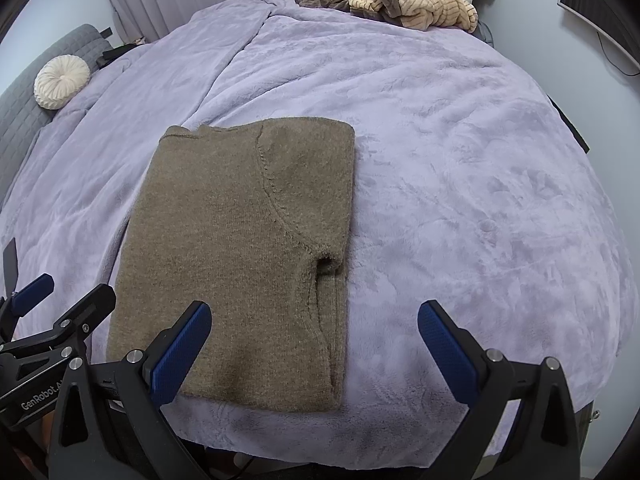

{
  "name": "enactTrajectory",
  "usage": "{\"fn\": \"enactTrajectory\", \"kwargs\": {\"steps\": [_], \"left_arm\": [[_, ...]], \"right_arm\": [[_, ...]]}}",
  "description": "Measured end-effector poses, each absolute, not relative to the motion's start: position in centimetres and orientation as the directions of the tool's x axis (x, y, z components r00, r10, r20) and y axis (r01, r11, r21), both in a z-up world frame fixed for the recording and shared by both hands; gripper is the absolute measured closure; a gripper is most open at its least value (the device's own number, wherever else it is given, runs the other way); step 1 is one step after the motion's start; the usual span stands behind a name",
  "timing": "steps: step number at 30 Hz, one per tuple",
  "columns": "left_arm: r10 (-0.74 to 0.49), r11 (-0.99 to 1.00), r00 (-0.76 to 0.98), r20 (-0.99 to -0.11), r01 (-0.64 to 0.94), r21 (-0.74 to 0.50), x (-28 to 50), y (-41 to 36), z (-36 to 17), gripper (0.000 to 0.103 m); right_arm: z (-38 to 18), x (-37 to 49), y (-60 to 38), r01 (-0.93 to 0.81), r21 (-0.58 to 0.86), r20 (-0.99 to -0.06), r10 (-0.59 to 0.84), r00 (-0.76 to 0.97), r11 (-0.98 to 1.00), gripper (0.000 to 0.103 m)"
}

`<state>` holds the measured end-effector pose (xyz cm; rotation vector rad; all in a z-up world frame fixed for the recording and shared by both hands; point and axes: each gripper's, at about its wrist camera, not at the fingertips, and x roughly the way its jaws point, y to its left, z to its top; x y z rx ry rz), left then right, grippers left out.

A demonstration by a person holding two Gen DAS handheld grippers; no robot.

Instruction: Fold small clothes

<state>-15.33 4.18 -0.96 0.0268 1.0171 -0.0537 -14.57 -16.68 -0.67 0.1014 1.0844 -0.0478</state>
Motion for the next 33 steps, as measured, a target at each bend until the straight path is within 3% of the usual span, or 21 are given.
{"fn": "enactTrajectory", "kwargs": {"steps": [33], "left_arm": [[-0.027,0.998,0.514,-0.858,0.056,0.003,-15.28,4.33,-1.61,0.000]], "right_arm": [[-1.34,-14.60,-16.72,0.087,0.060,-0.886,0.013,0.463,0.994,0.000]]}}
